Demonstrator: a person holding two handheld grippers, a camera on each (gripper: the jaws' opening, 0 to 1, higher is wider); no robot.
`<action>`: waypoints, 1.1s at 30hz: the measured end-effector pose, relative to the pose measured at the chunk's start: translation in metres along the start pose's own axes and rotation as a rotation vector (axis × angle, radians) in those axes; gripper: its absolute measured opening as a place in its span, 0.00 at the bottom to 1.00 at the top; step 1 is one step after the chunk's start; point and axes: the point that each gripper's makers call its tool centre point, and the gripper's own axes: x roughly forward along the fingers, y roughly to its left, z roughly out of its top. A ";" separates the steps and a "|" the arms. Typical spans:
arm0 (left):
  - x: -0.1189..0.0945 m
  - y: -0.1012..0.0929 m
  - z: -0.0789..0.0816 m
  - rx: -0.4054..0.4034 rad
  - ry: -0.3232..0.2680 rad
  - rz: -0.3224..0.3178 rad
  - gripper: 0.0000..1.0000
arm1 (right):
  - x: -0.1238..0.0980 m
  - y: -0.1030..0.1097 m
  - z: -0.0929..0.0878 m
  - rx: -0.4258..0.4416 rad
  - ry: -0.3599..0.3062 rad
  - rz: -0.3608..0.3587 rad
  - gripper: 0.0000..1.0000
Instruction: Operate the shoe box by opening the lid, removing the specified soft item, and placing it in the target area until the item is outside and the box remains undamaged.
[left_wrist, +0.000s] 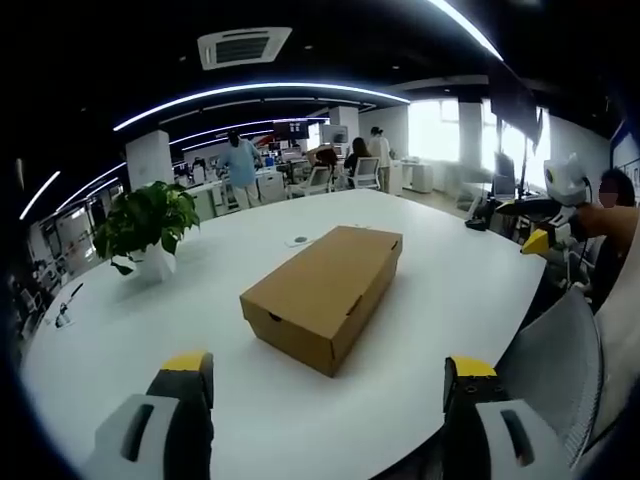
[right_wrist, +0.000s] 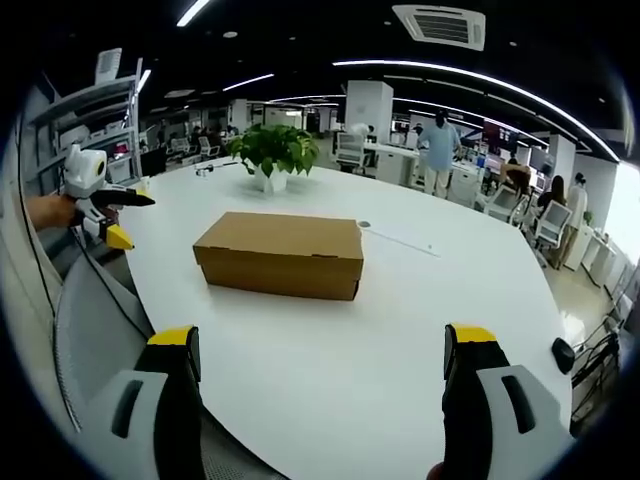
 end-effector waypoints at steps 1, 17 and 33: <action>0.000 0.000 0.000 -0.001 0.001 0.001 0.97 | 0.000 -0.001 0.001 0.000 -0.002 0.001 0.96; 0.011 -0.006 -0.002 -0.001 0.029 0.007 0.96 | 0.017 -0.016 0.003 -0.016 0.009 0.020 0.96; 0.021 -0.003 -0.007 -0.016 0.059 0.026 0.95 | 0.037 -0.029 0.005 -0.063 0.037 0.060 0.96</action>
